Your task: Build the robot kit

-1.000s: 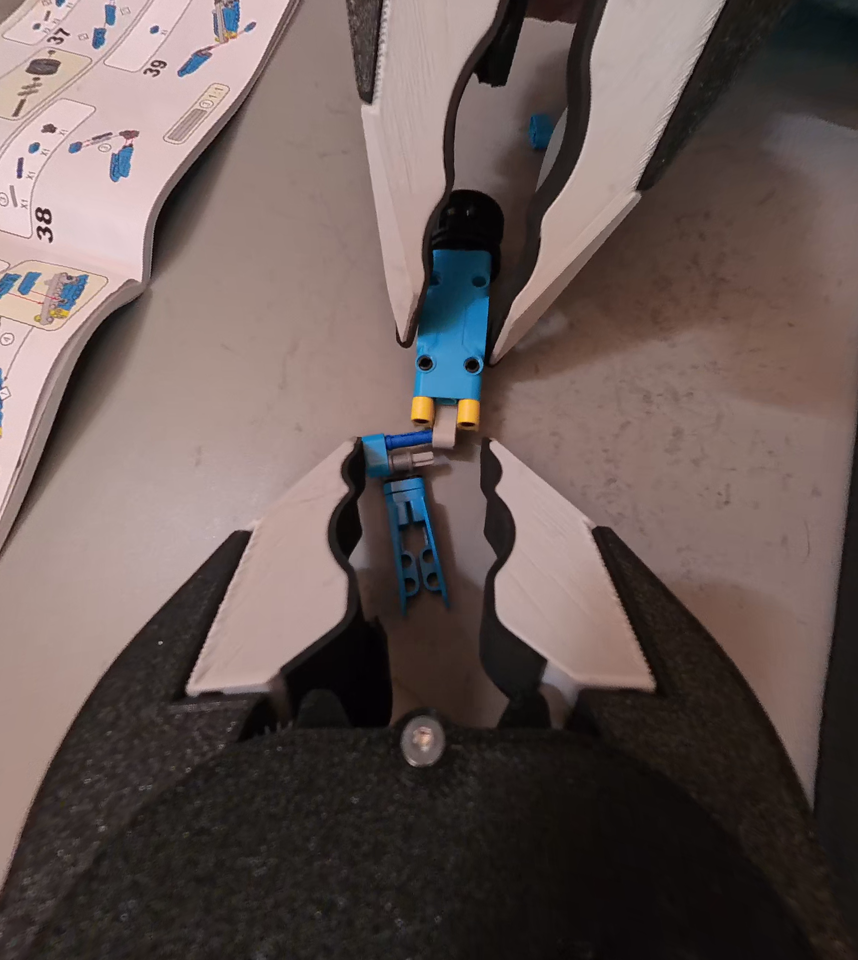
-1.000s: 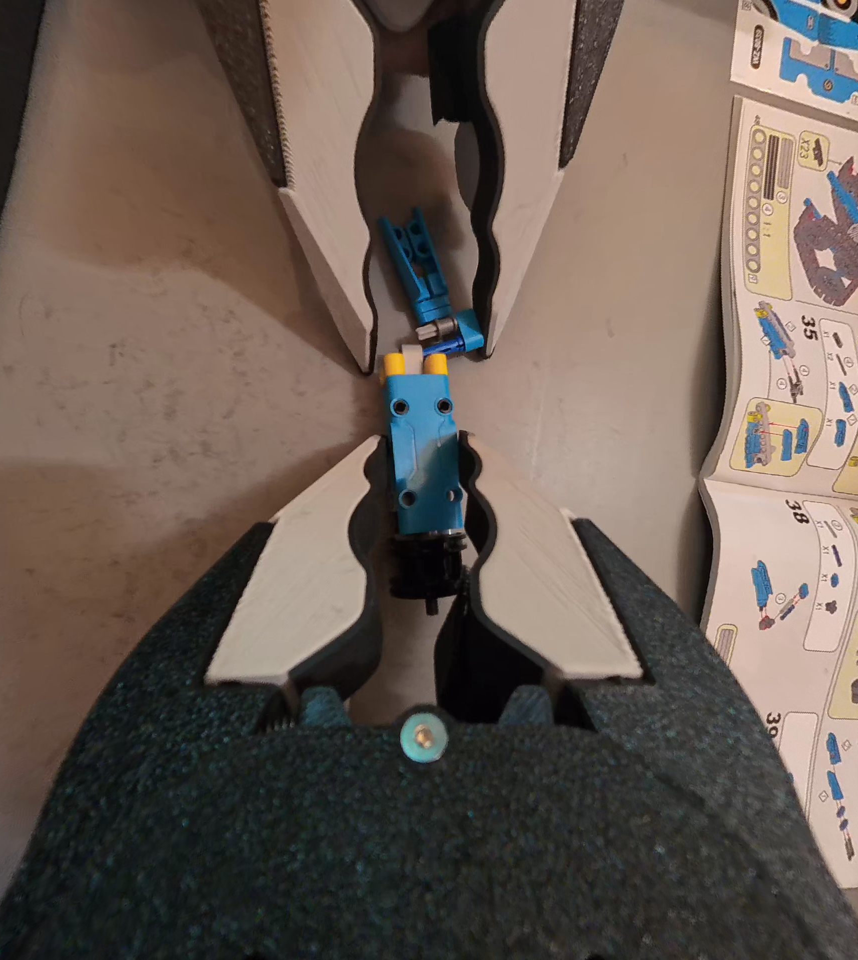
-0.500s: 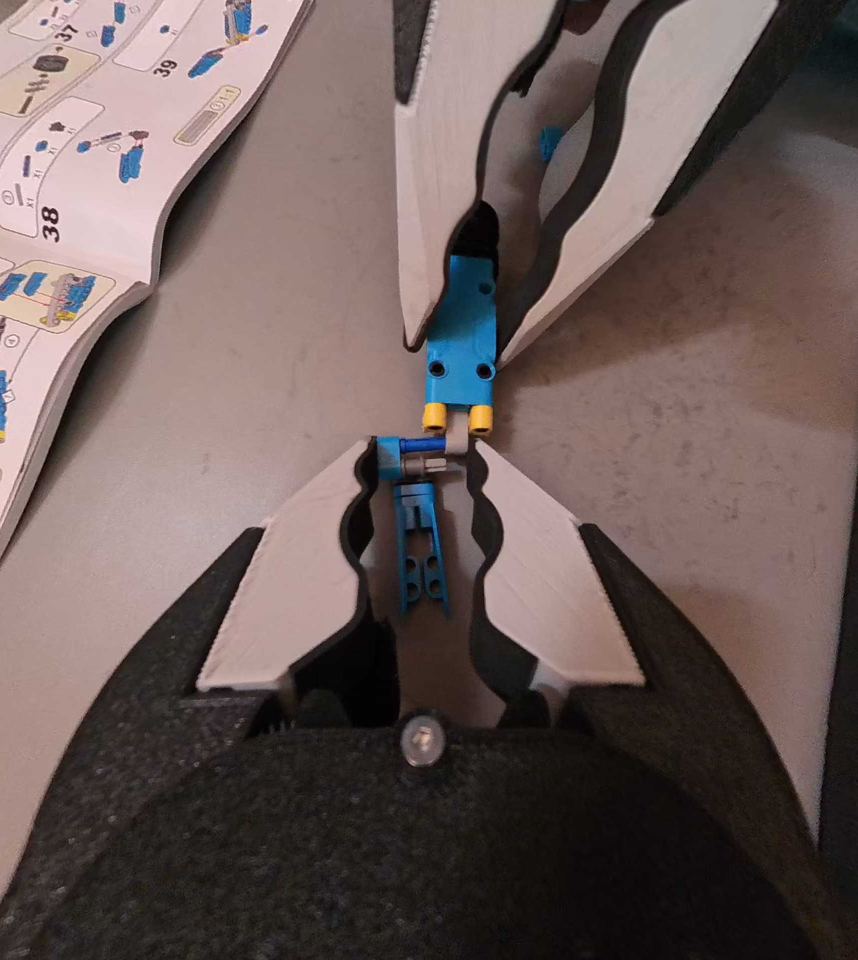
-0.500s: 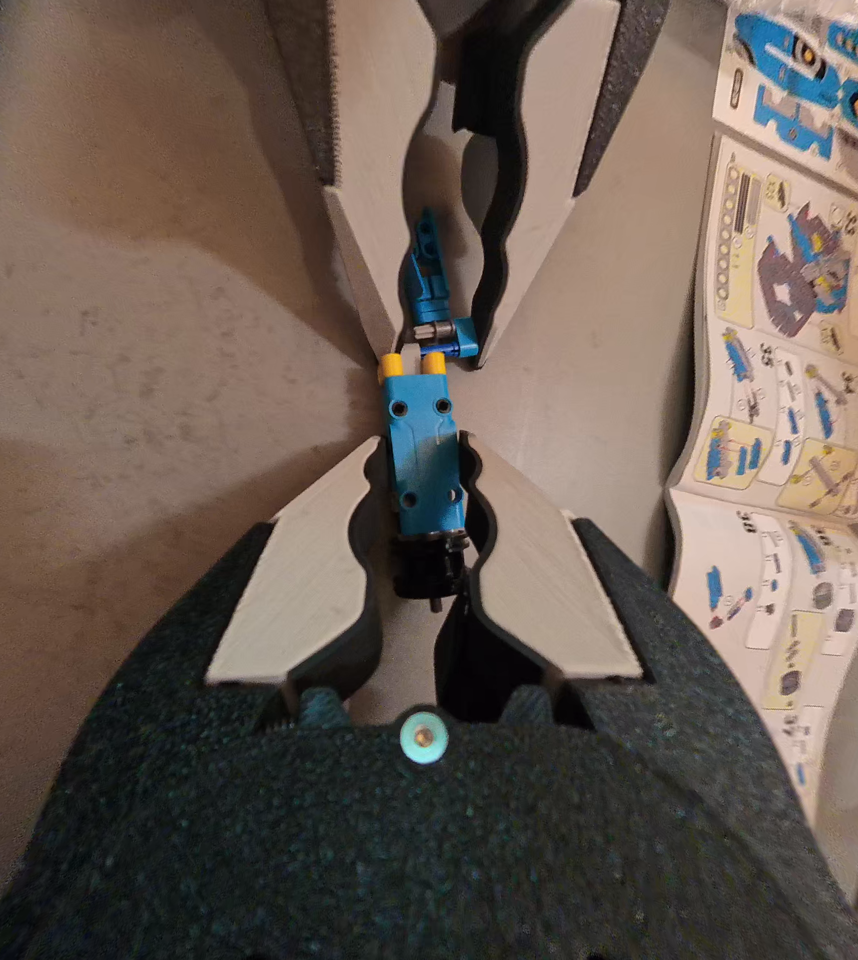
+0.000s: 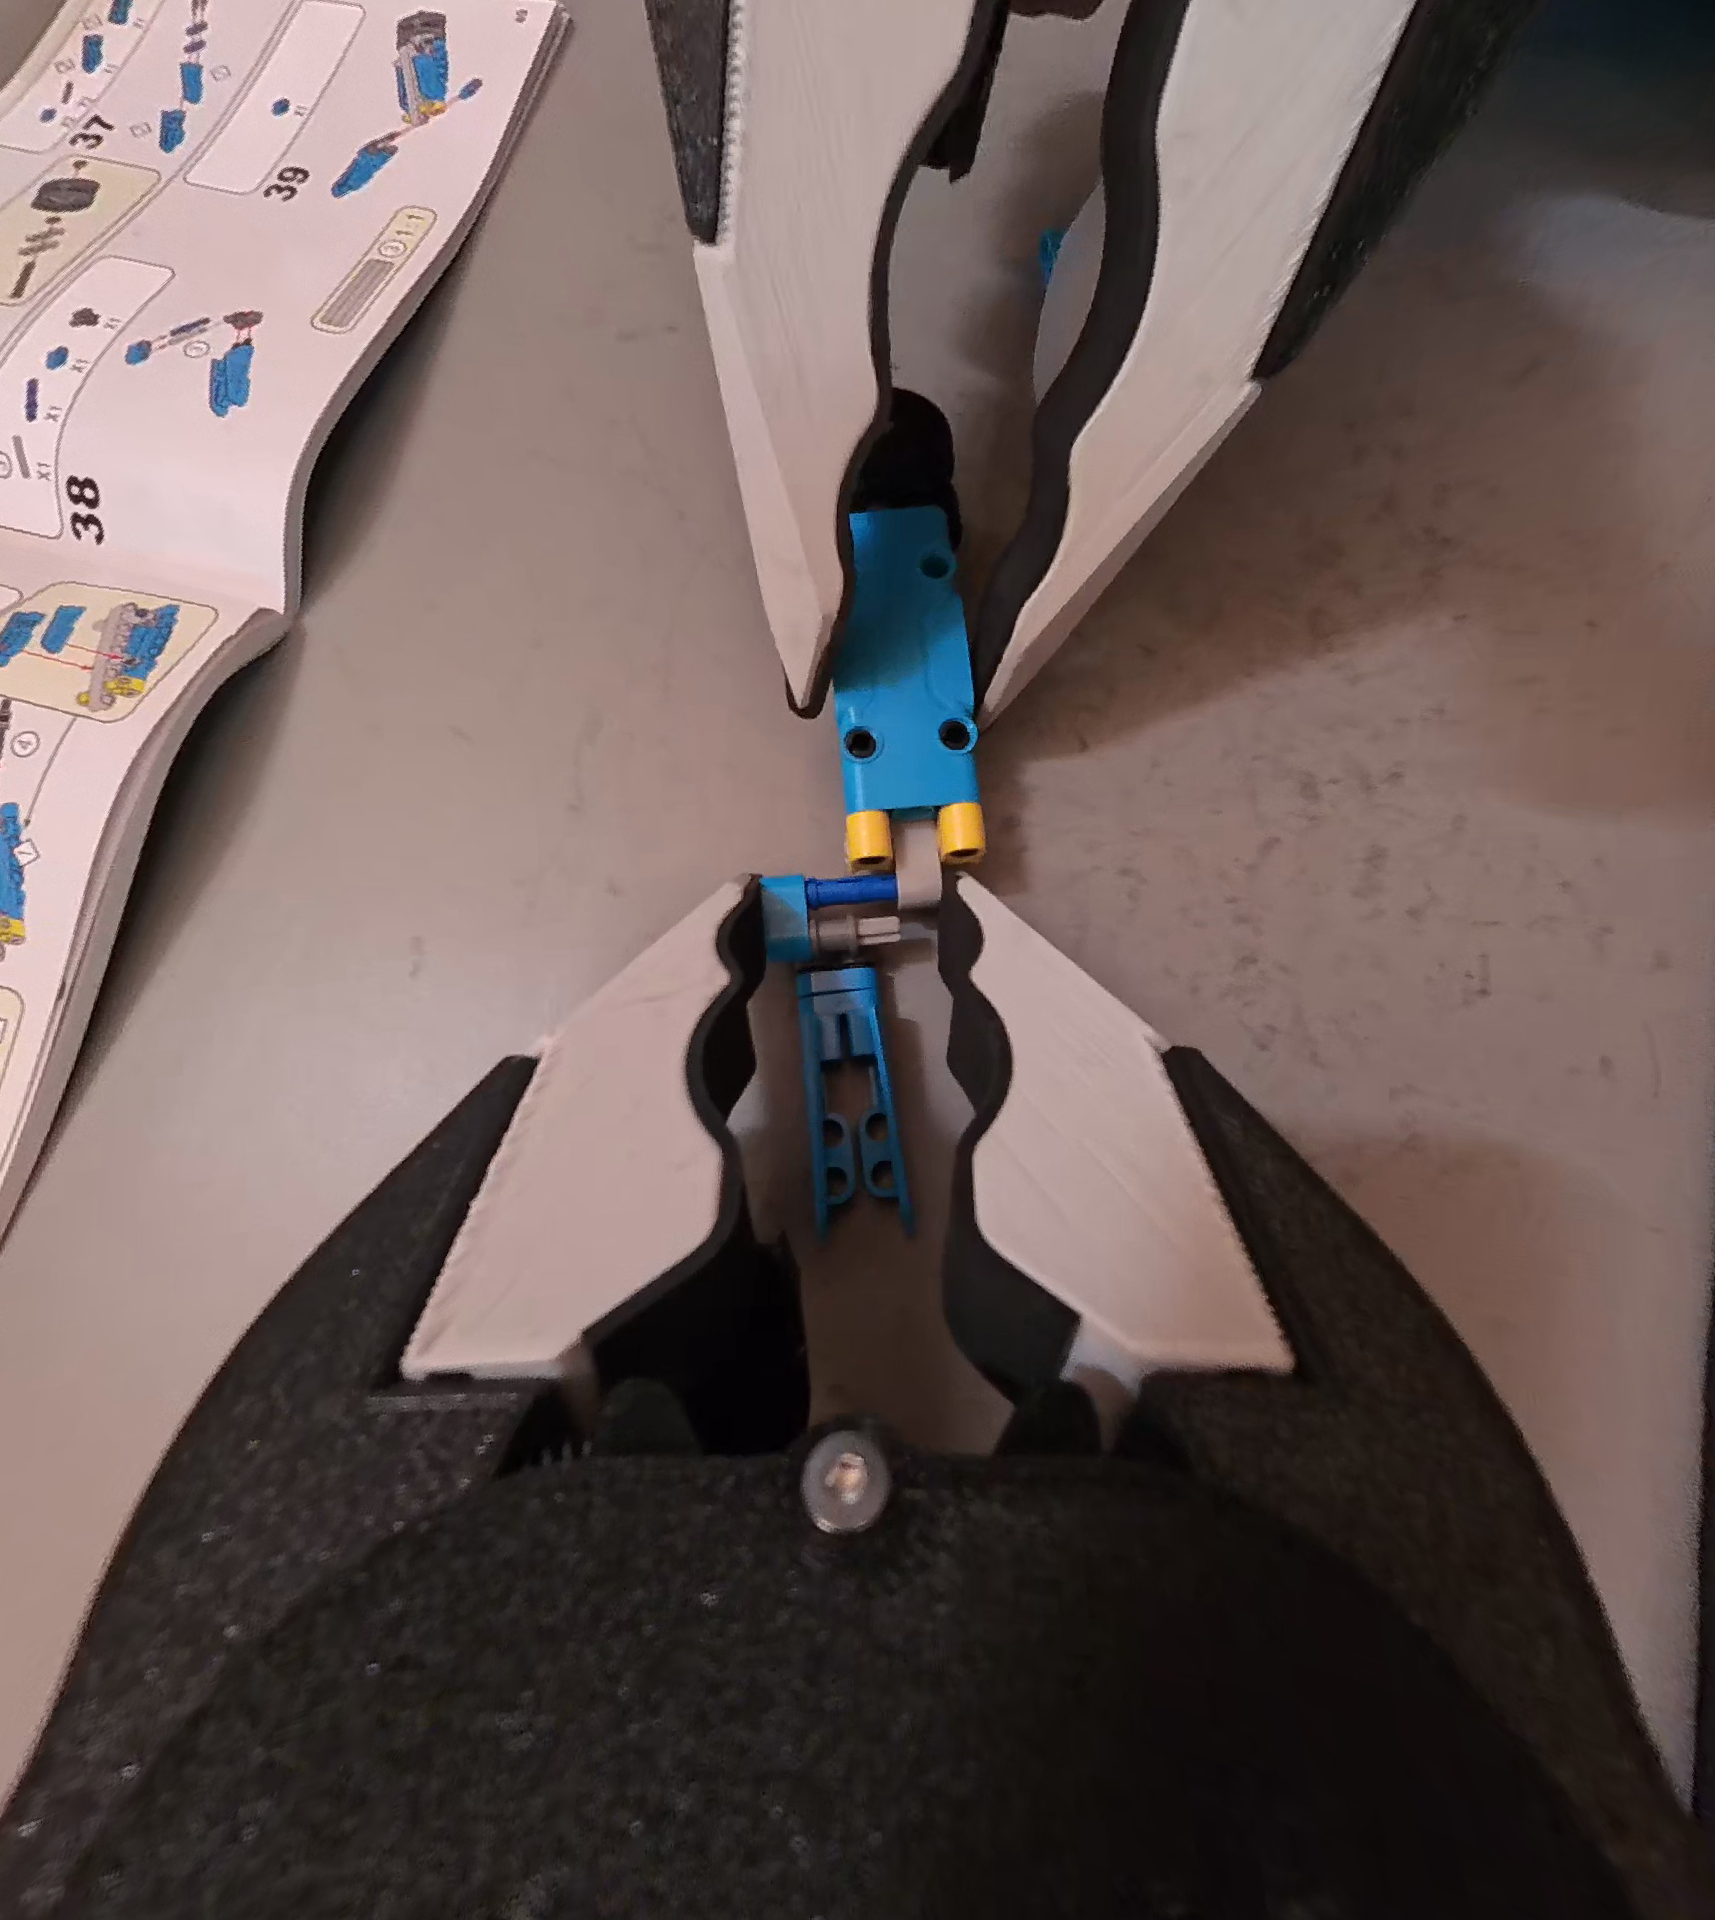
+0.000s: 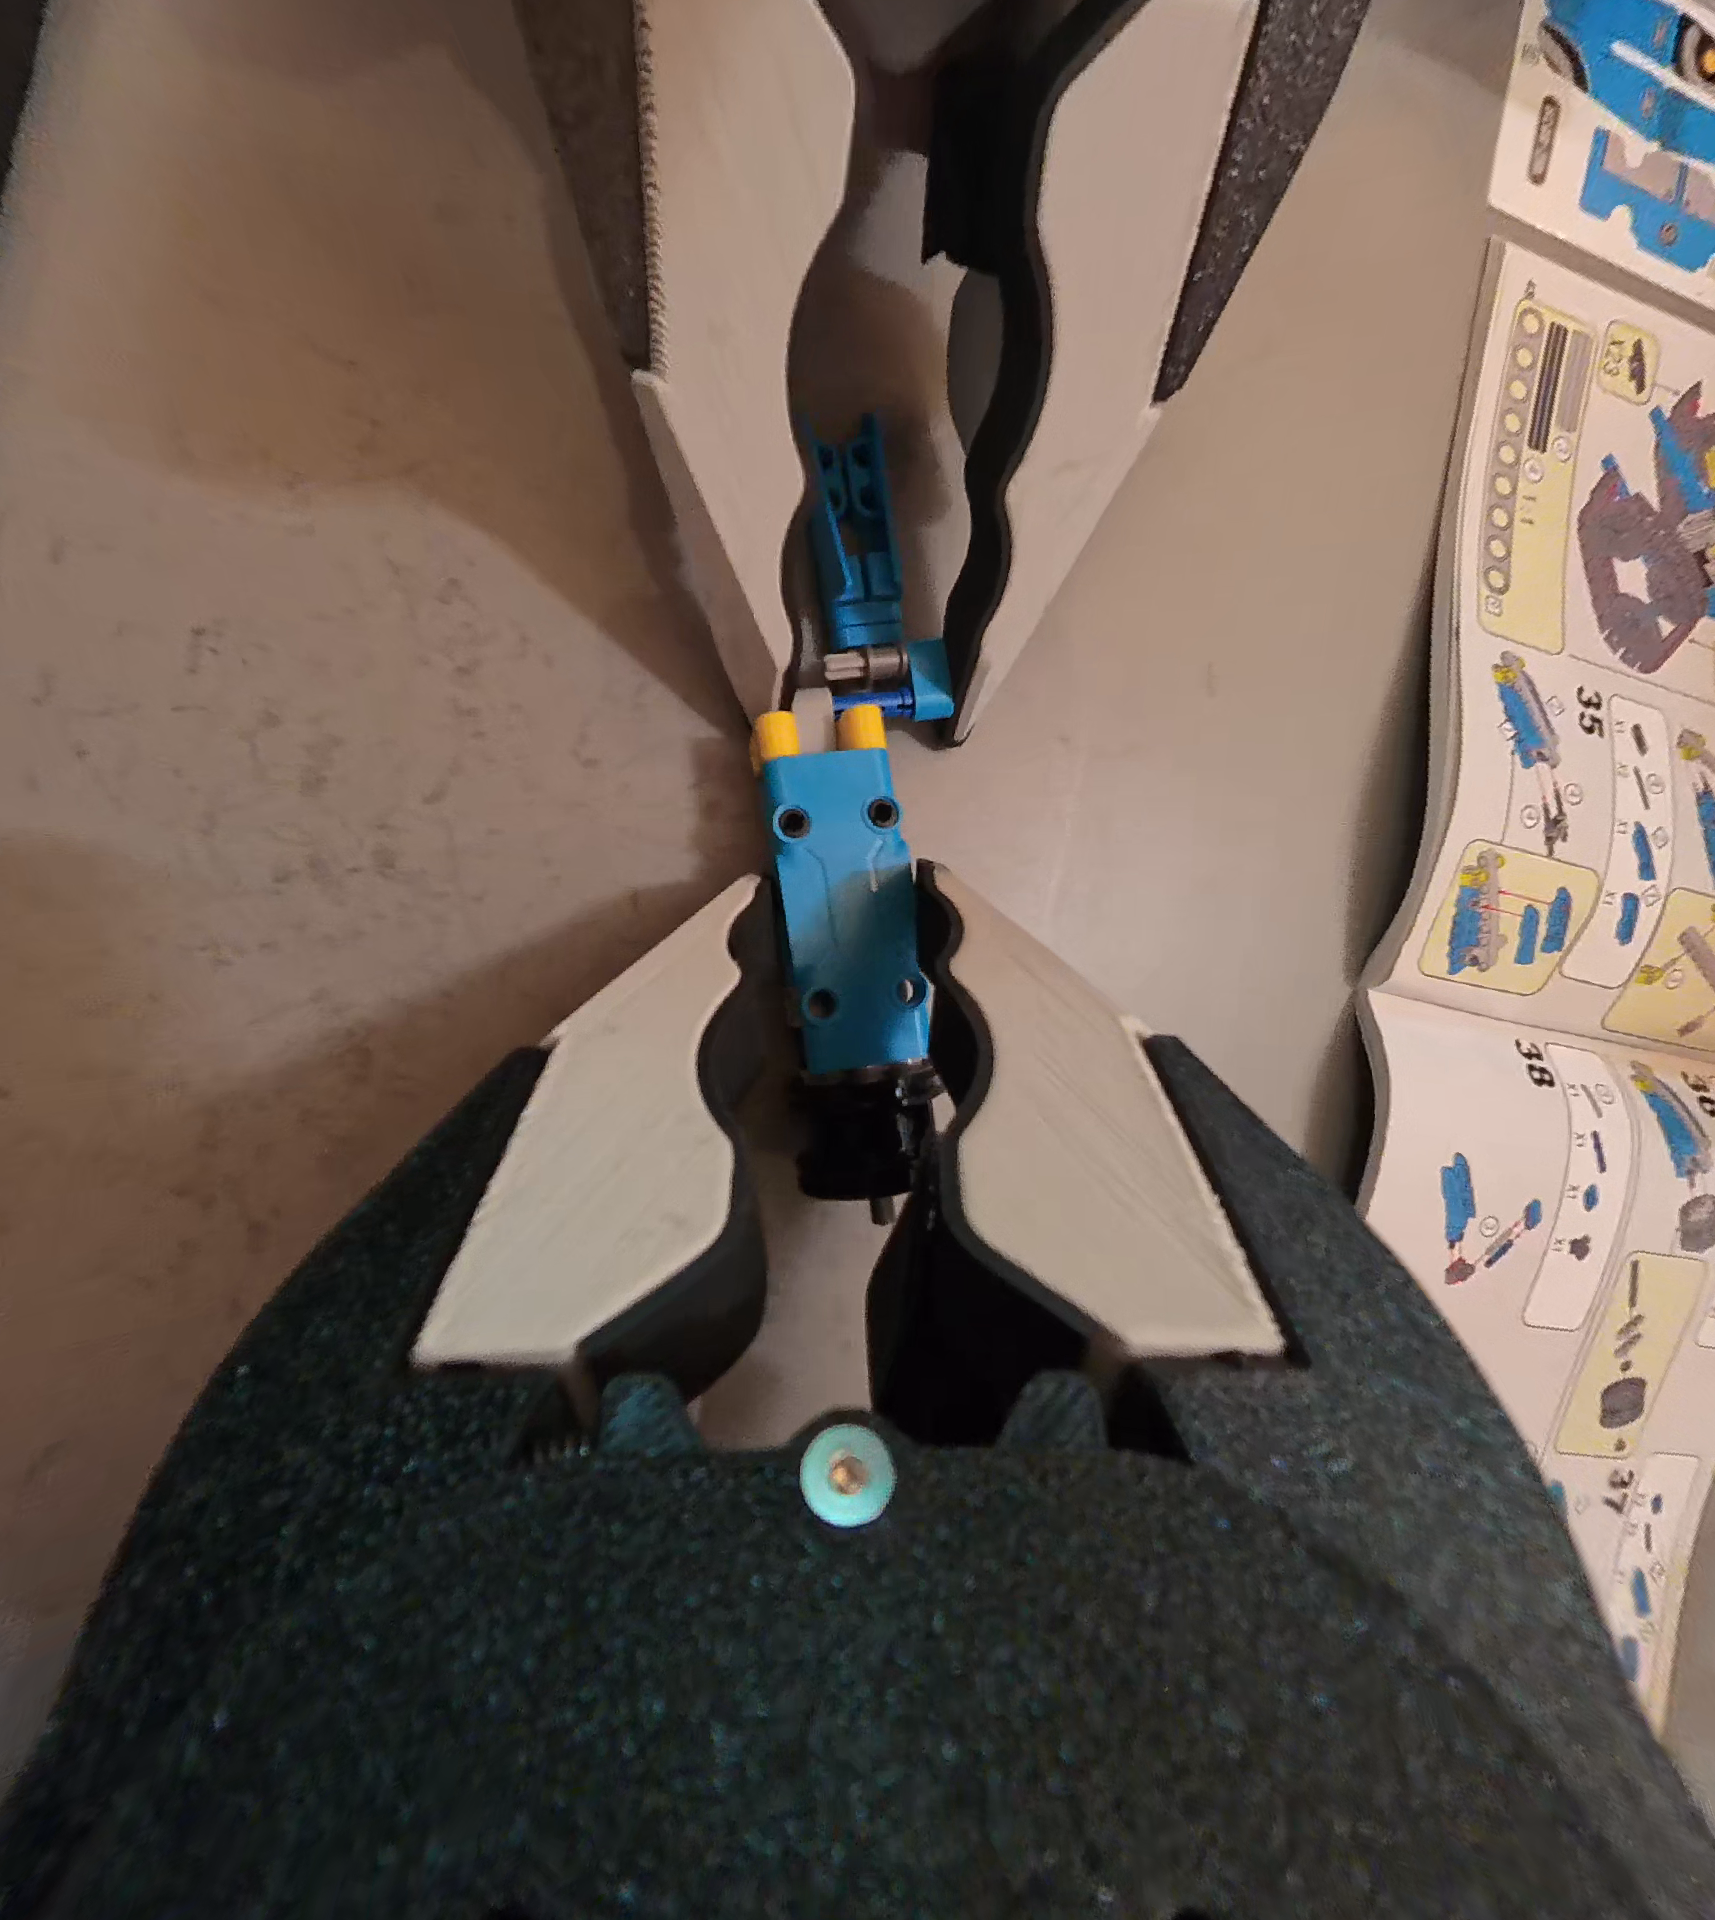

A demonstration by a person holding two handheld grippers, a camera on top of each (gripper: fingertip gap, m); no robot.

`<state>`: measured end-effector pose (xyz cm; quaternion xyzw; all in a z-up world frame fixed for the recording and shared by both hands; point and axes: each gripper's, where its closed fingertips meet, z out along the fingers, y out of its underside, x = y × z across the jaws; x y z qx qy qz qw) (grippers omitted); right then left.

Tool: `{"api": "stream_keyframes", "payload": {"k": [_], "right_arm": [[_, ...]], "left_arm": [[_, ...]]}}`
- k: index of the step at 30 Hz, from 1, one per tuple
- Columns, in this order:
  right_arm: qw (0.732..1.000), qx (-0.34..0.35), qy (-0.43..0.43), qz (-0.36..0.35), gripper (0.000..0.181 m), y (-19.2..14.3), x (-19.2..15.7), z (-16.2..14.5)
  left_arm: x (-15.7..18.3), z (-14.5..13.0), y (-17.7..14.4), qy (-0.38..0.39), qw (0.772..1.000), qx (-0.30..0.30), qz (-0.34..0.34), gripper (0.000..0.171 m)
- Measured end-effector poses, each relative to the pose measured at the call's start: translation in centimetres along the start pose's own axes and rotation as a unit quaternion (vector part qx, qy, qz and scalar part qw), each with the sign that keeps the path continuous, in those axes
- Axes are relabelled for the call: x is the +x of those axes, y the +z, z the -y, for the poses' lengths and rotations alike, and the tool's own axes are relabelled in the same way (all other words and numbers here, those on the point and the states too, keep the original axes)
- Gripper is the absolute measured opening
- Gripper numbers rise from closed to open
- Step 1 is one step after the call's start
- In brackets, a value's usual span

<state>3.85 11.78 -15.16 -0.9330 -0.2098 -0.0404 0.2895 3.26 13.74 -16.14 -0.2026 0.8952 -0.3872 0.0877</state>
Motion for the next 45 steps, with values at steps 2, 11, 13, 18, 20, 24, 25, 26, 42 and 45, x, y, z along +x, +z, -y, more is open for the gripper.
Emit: {"api": "stream_keyframes", "payload": {"k": [2, 11, 13, 18, 20, 24, 25, 26, 42, 45], "right_arm": [[1.000, 0.002, -0.004, -0.005, 0.026, 0.0, 0.0, 0.0], [0.998, 0.010, 0.062, 0.025, 0.025, 0.1, 0.1, 0.0], [0.995, 0.014, 0.093, 0.026, 0.025, 0.1, 0.2, 0.0], [0.999, 0.002, 0.050, 0.008, 0.026, 0.2, 0.0, 0.0], [0.998, 0.025, 0.053, 0.027, 0.026, 0.2, 0.0, 0.1], [0.998, 0.019, 0.053, 0.025, 0.028, 0.0, -0.7, 0.2], [0.998, 0.019, 0.053, 0.042, 0.040, 0.1, -1.5, 0.4], [0.997, 0.015, 0.055, 0.049, 0.049, 0.2, -2.0, 0.5], [0.996, -0.011, 0.050, 0.067, 0.024, 1.2, -1.3, 0.4], [0.998, -0.014, 0.038, 0.053, 0.025, 1.2, -1.2, 0.4]], "left_arm": [[0.0, 0.0, 0.0, -0.003, 1.000, 0.000, -0.002, 0.032], [0.0, 0.1, -0.1, -0.033, 0.999, 0.005, -0.010, 0.030], [0.0, 0.1, -0.1, -0.033, 0.999, 0.005, -0.007, 0.030], [0.3, 0.0, 0.0, -0.011, 1.000, 0.004, -0.005, 0.031], [0.5, 0.0, 0.0, -0.003, 1.000, 0.004, -0.005, 0.031], [0.6, 0.0, 0.0, 0.006, 1.000, 0.004, -0.003, 0.030], [0.6, 0.0, 0.1, 0.008, 1.000, 0.004, -0.004, 0.028], [0.6, 0.0, 0.1, 0.007, 1.000, 0.004, -0.004, 0.028], [0.9, 0.1, 0.0, -0.001, 1.000, 0.005, -0.026, 0.030], [0.9, 0.1, 0.0, -0.010, 0.999, 0.006, -0.031, 0.030]]}}
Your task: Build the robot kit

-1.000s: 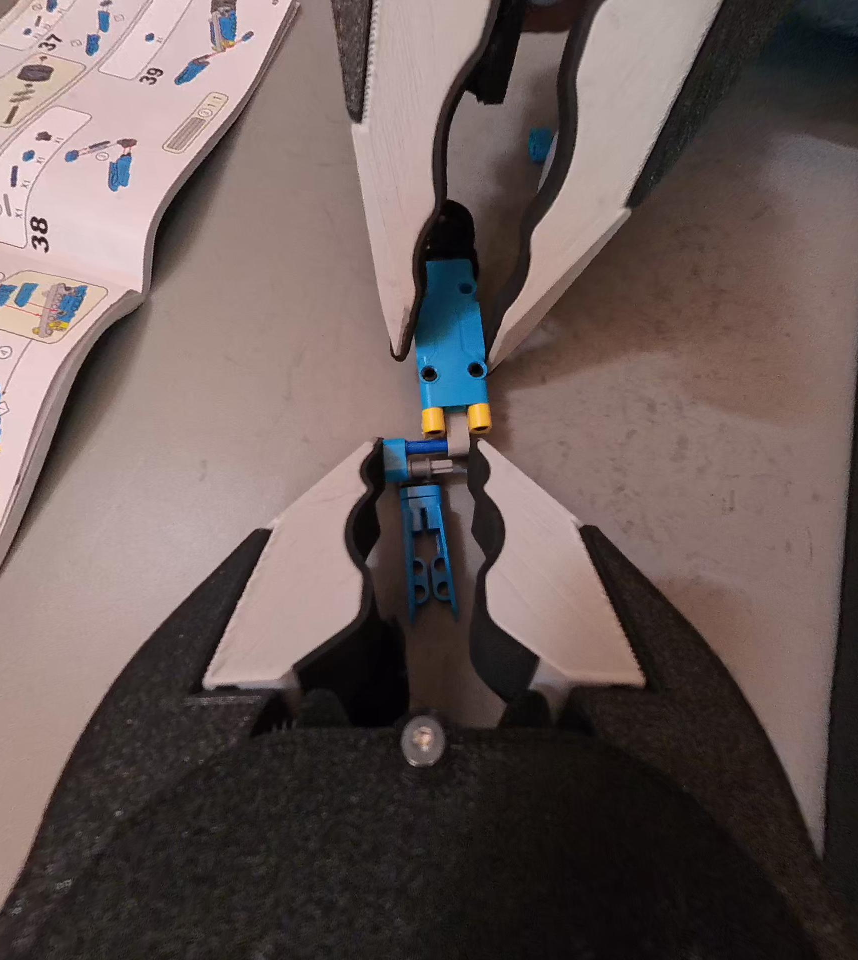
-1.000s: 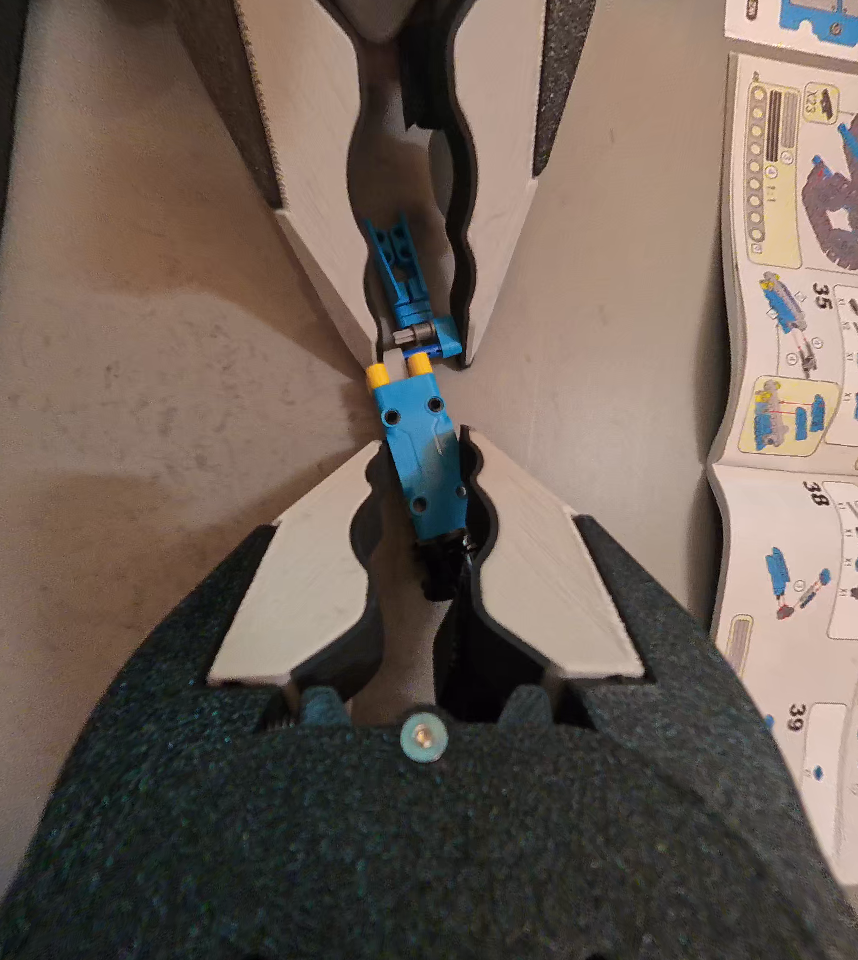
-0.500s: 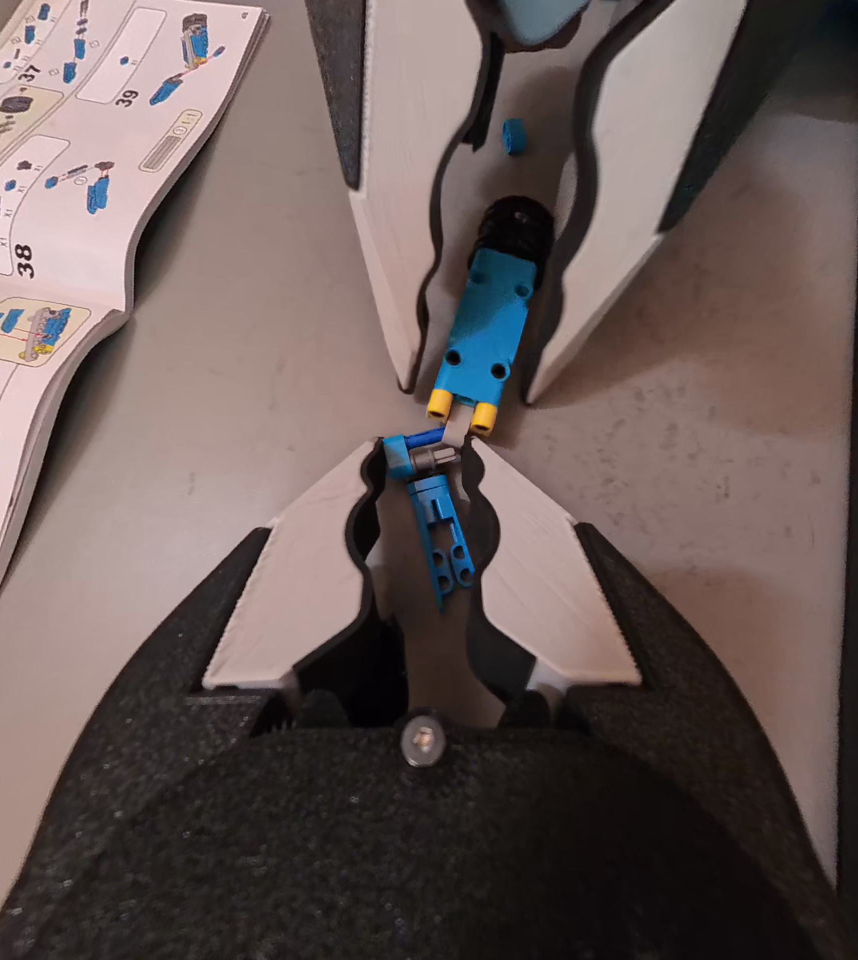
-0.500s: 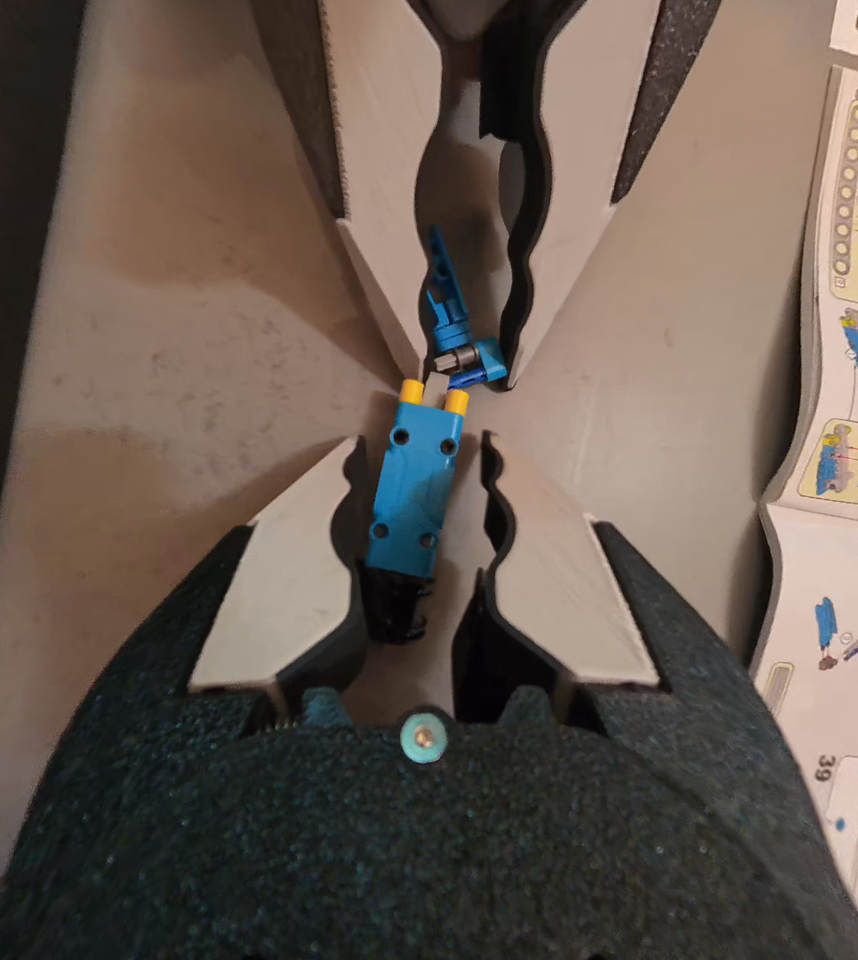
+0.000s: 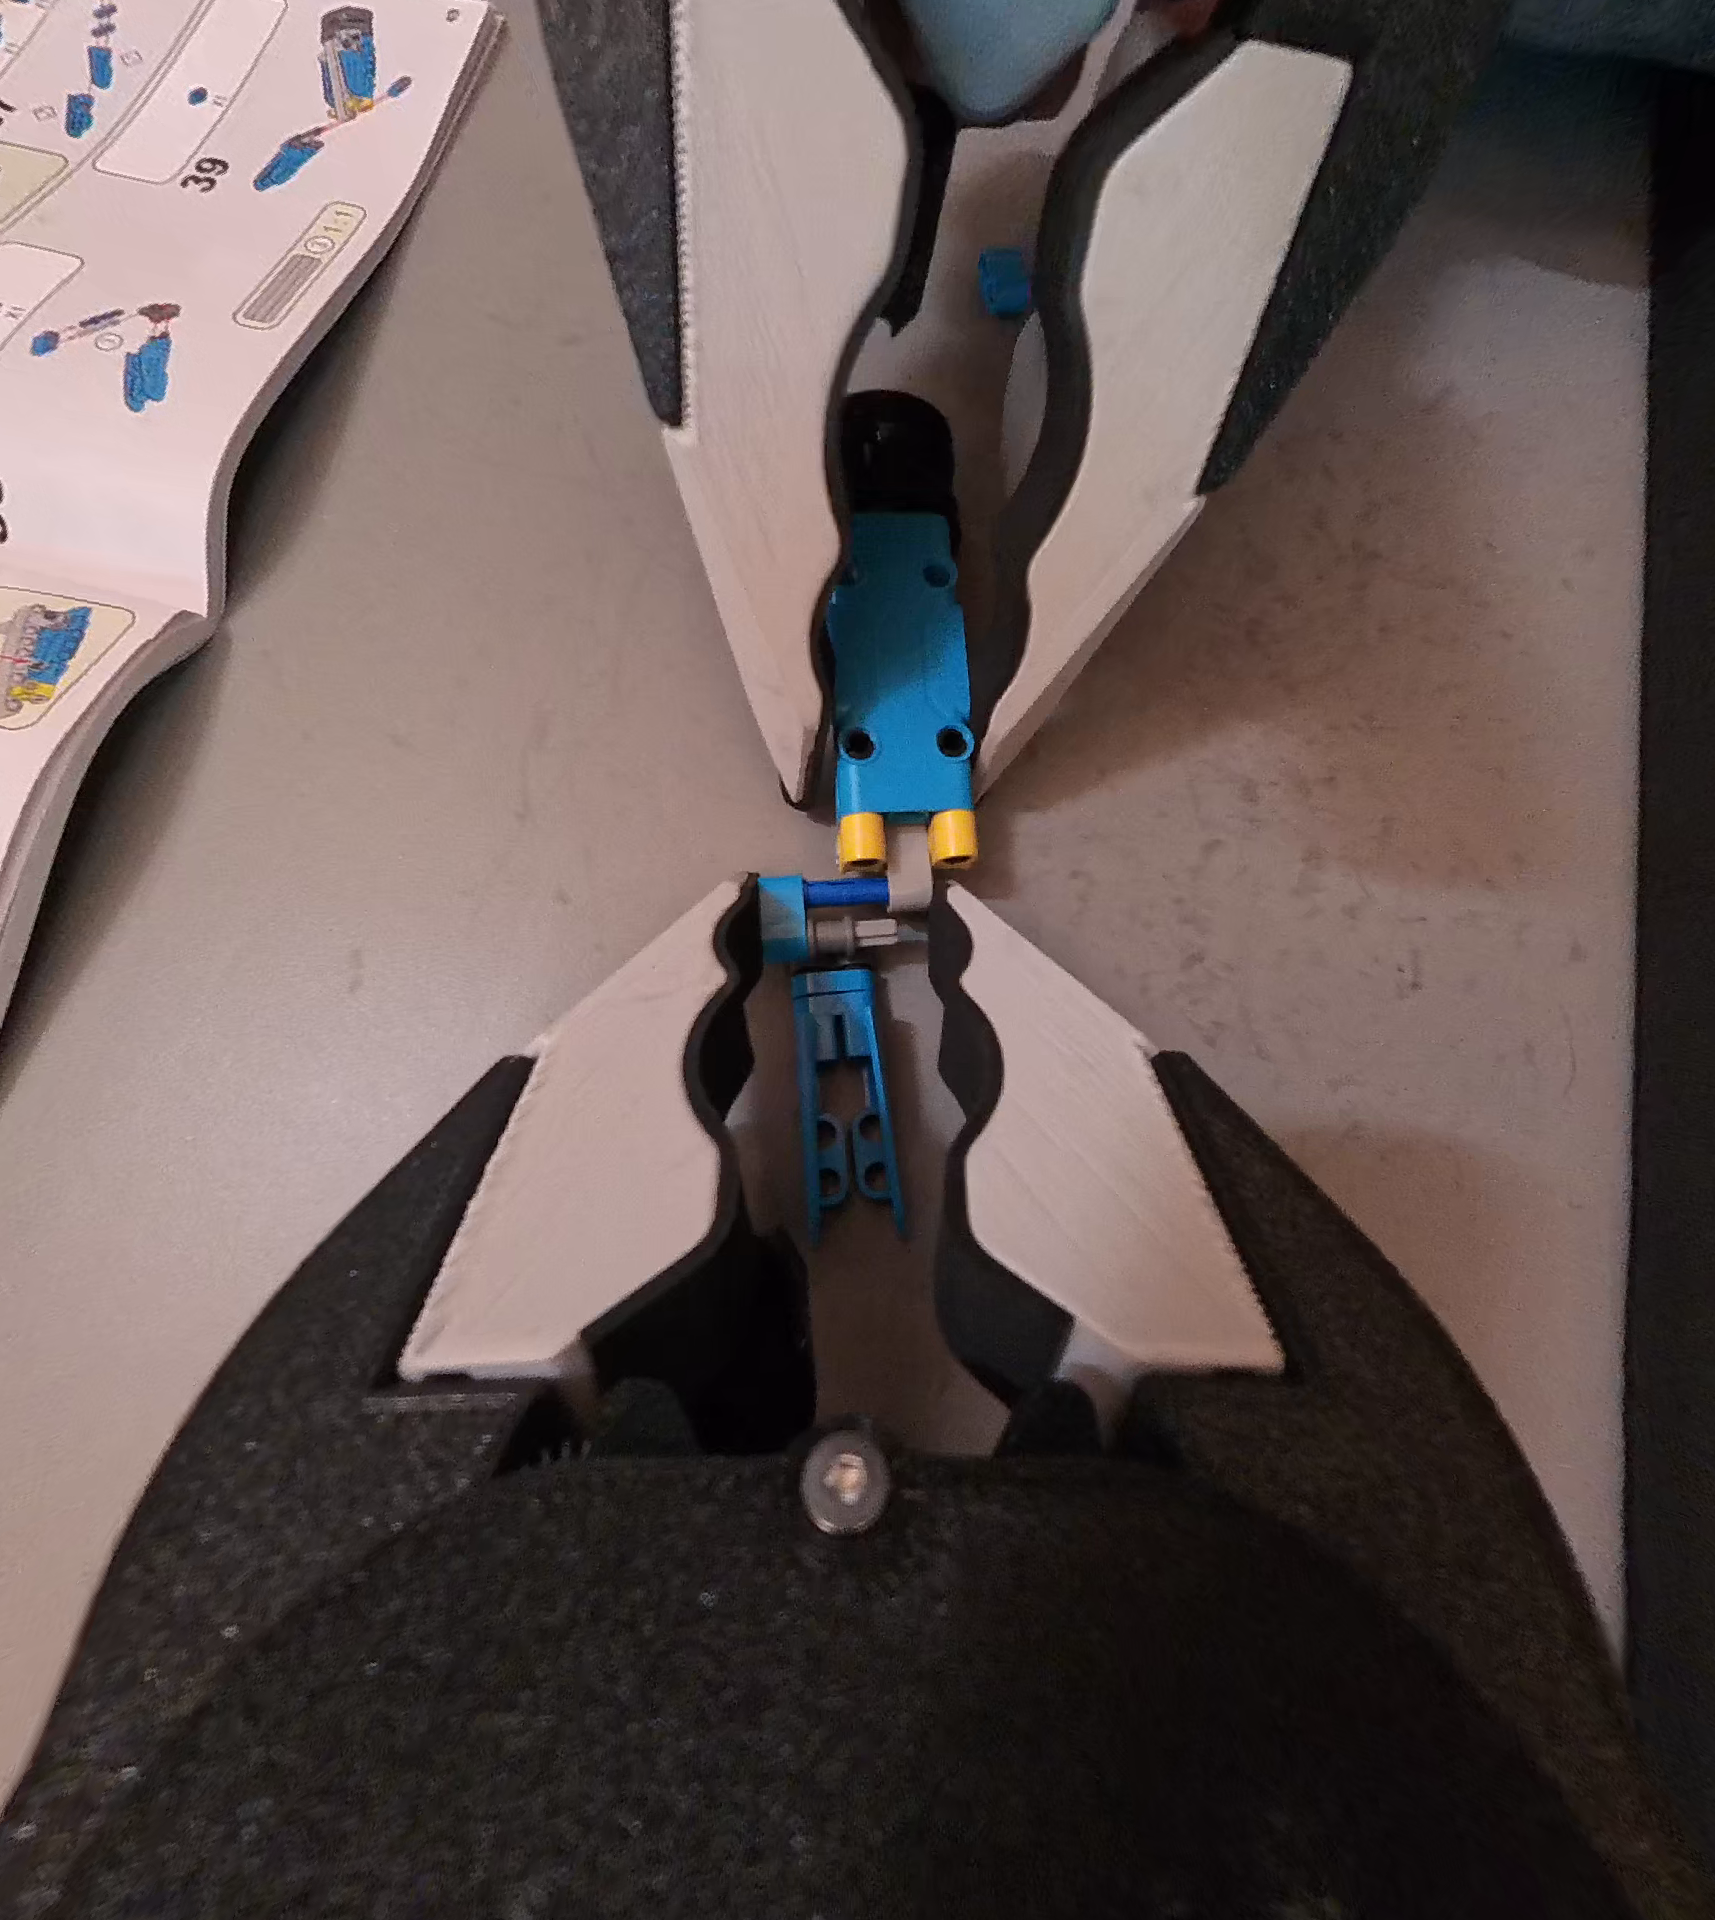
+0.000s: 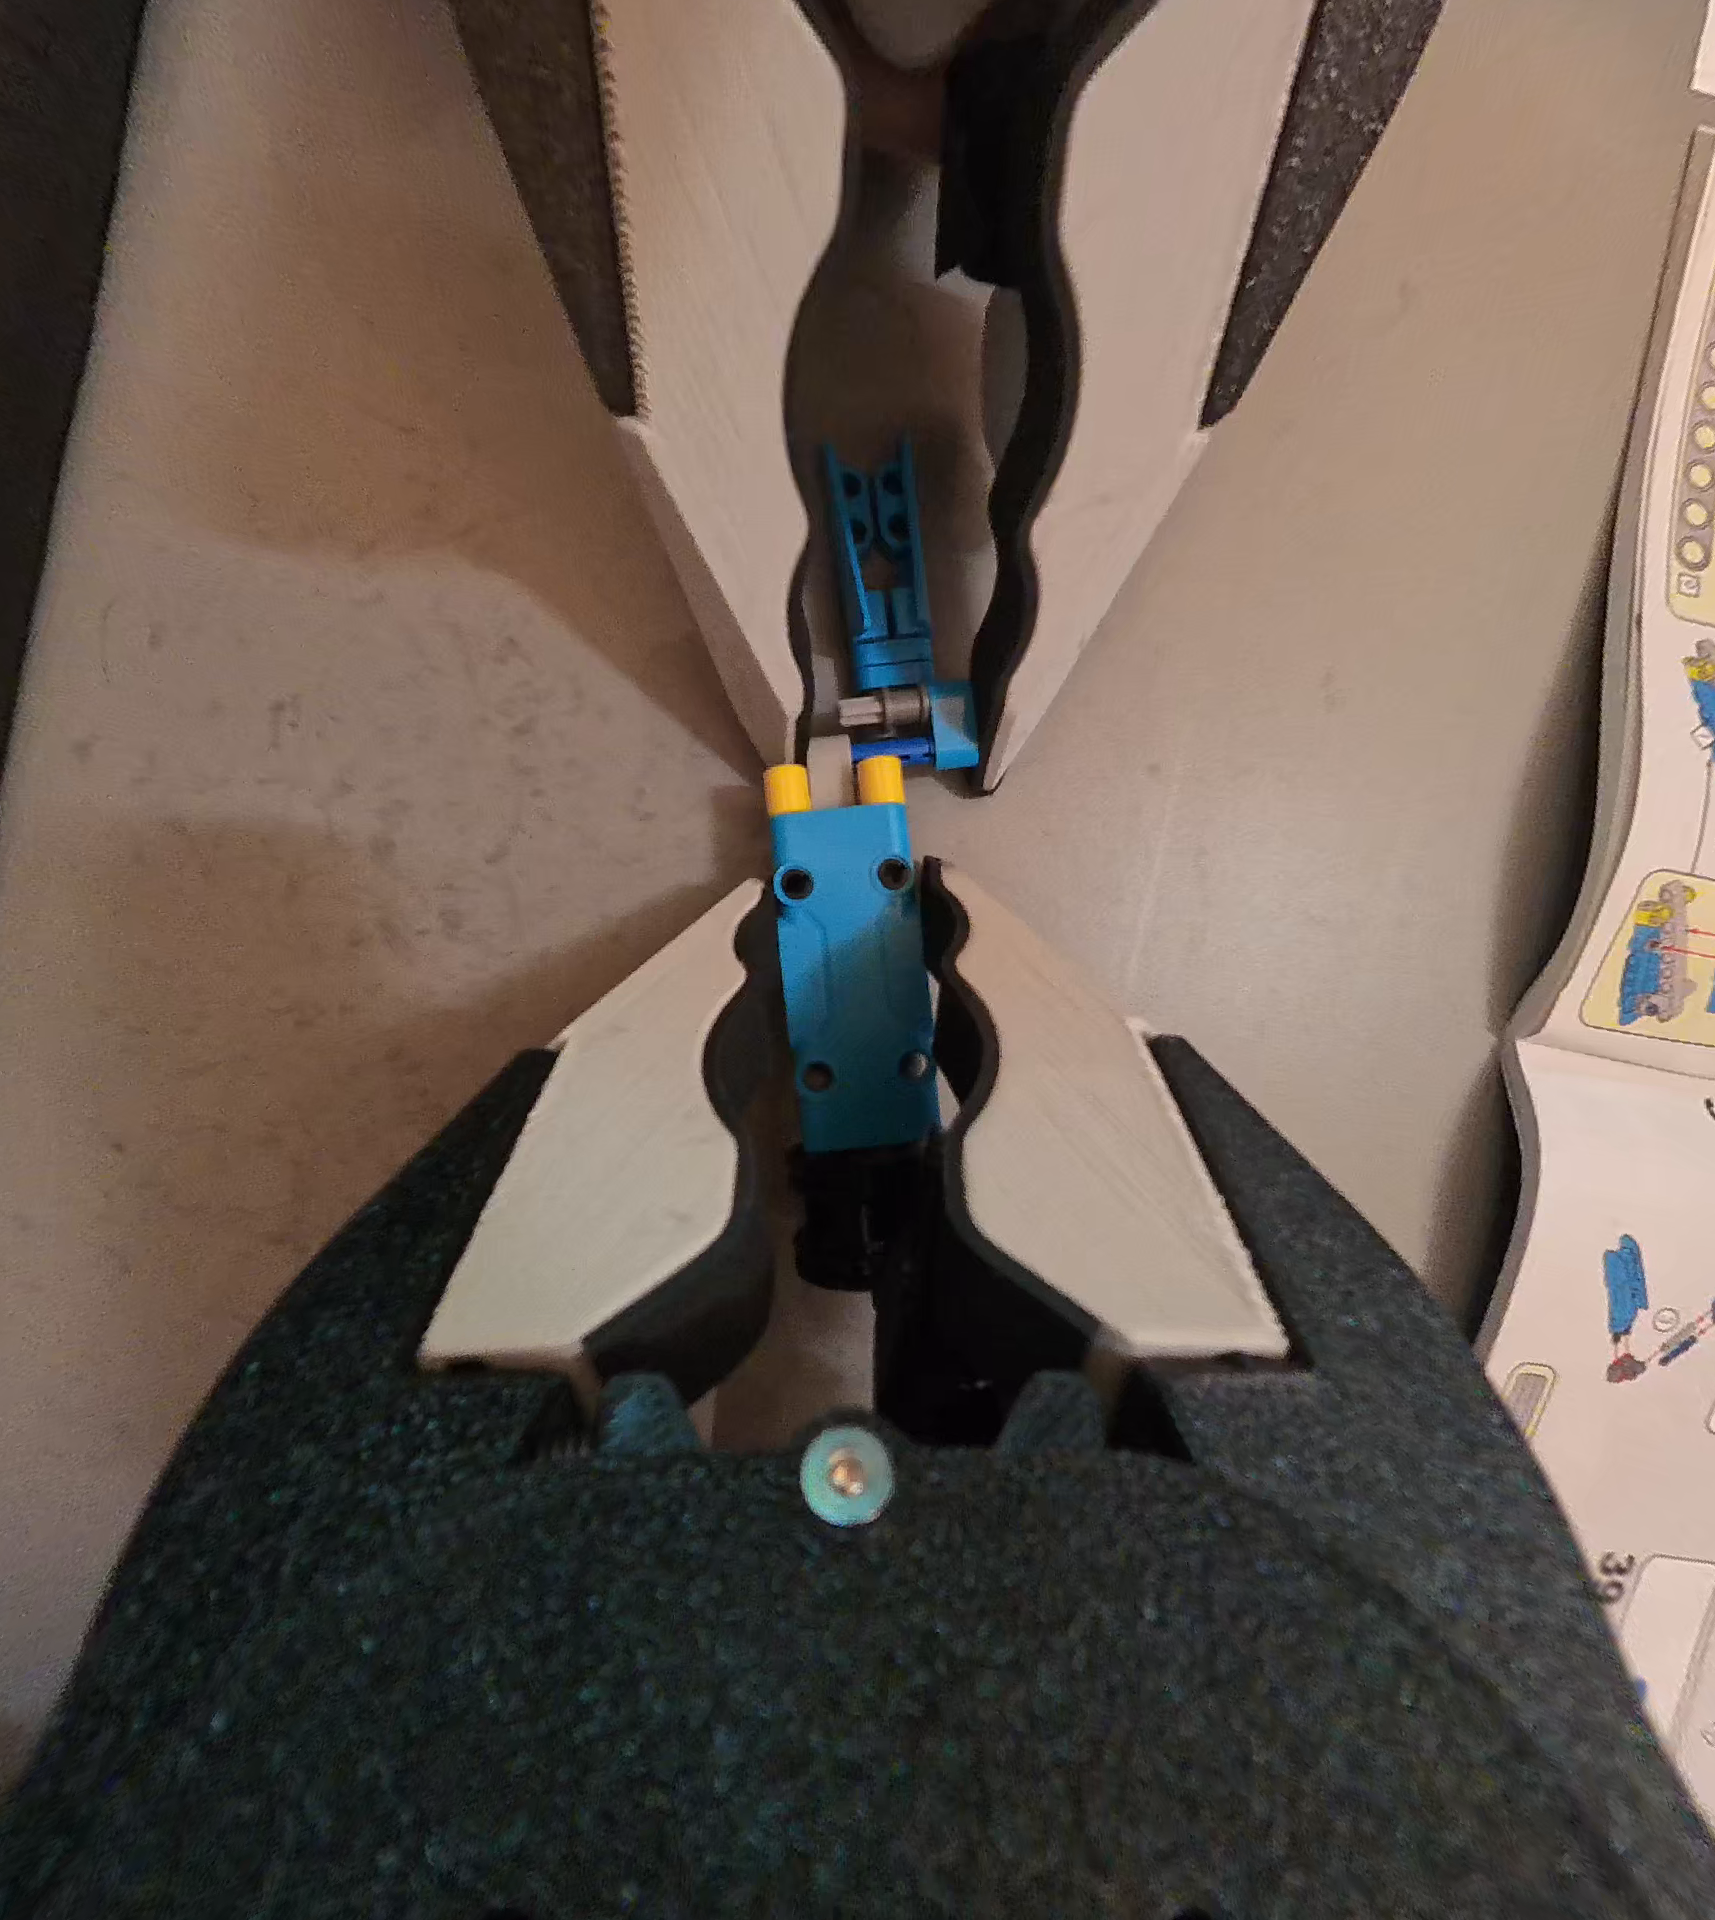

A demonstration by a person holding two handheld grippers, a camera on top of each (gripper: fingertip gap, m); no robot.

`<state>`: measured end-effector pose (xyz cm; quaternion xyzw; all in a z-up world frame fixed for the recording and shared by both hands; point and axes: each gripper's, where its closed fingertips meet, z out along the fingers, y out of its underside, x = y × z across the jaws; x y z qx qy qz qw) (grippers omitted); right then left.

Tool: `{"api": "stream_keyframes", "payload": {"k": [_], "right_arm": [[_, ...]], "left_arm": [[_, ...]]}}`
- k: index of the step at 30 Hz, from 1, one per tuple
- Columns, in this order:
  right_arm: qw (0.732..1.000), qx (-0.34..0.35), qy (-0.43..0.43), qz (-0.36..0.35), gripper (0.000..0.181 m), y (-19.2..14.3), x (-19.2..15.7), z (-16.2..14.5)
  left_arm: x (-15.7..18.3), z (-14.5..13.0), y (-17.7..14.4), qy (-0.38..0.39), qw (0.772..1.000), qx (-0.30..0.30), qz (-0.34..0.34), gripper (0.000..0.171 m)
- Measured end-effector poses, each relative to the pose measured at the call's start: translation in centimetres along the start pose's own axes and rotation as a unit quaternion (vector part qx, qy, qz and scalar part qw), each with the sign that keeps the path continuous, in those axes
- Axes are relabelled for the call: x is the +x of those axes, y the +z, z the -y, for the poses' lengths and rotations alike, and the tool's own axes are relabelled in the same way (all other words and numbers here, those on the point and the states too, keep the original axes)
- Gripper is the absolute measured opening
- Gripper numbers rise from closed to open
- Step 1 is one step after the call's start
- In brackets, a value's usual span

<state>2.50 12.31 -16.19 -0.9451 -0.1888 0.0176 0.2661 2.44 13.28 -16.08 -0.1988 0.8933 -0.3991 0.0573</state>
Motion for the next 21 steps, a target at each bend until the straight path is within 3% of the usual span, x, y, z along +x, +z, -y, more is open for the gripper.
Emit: {"api": "stream_keyframes", "payload": {"k": [7, 11, 13, 19, 21], "right_arm": [[1.000, -0.011, -0.012, -0.014, 0.025, -0.1, 0.3, 0.0], [0.991, 0.048, 0.065, 0.103, 0.025, -0.2, -1.2, 0.3], [0.991, 0.057, 0.059, 0.105, 0.025, -0.2, -1.1, 0.4], [0.996, 0.032, 0.029, 0.081, 0.025, 0.1, -1.2, 0.2], [0.995, 0.037, 0.038, 0.086, 0.025, 0.1, -1.3, 0.2]], "left_arm": [[0.0, 0.2, -0.2, -0.048, 0.998, 0.009, -0.027, 0.030], [1.1, 0.2, -0.2, -0.034, 0.998, 0.008, -0.046, 0.030], [1.0, 0.2, -0.3, -0.042, 0.998, 0.011, -0.051, 0.030], [1.2, -0.1, 0.0, 0.046, 0.999, 0.000, -0.011, 0.031], [1.3, -0.1, 0.0, 0.041, 0.999, 0.000, -0.017, 0.031]]}}
